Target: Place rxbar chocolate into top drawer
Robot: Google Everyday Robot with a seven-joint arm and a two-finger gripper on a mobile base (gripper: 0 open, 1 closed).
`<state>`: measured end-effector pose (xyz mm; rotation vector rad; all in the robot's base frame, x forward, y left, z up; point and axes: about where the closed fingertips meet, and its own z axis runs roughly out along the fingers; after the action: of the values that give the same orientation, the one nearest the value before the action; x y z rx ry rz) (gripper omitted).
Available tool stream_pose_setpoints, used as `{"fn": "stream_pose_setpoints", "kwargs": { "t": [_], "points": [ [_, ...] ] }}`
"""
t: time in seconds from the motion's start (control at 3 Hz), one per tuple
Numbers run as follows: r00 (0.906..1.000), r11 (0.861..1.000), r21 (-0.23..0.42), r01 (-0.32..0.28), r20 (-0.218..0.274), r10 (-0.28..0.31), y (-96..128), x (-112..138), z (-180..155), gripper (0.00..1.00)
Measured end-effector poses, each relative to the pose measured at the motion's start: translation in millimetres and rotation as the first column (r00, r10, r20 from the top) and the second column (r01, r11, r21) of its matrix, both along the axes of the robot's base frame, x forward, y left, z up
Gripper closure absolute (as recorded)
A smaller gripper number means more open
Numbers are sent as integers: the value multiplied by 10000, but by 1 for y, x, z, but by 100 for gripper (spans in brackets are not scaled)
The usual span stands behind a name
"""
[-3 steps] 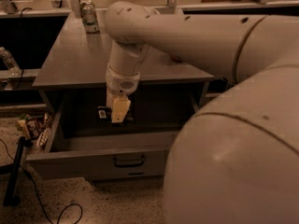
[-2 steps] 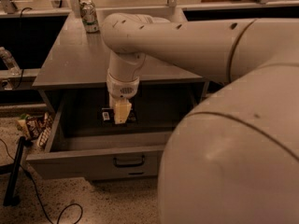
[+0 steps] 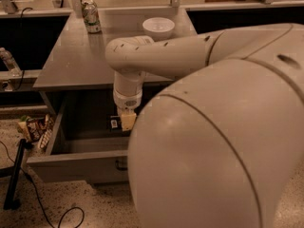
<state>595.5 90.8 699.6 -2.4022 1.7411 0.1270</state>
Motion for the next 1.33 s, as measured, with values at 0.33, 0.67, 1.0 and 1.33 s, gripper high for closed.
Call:
{"fn": "stream_pose_setpoints", "kwargs": {
  "t": [0.33, 0.67, 1.0, 1.33],
  "points": [
    [9989, 9990, -155, 416, -197, -419, -5, 1, -31, 84],
    [9972, 9972, -267, 697, -259, -704, -7, 6, -50, 60],
    [9964, 9968, -209, 771, -338, -778, -6, 14, -58, 38],
    [9965, 9971, -73, 764, -333, -766, -3, 24, -54, 9]
  ]
}}
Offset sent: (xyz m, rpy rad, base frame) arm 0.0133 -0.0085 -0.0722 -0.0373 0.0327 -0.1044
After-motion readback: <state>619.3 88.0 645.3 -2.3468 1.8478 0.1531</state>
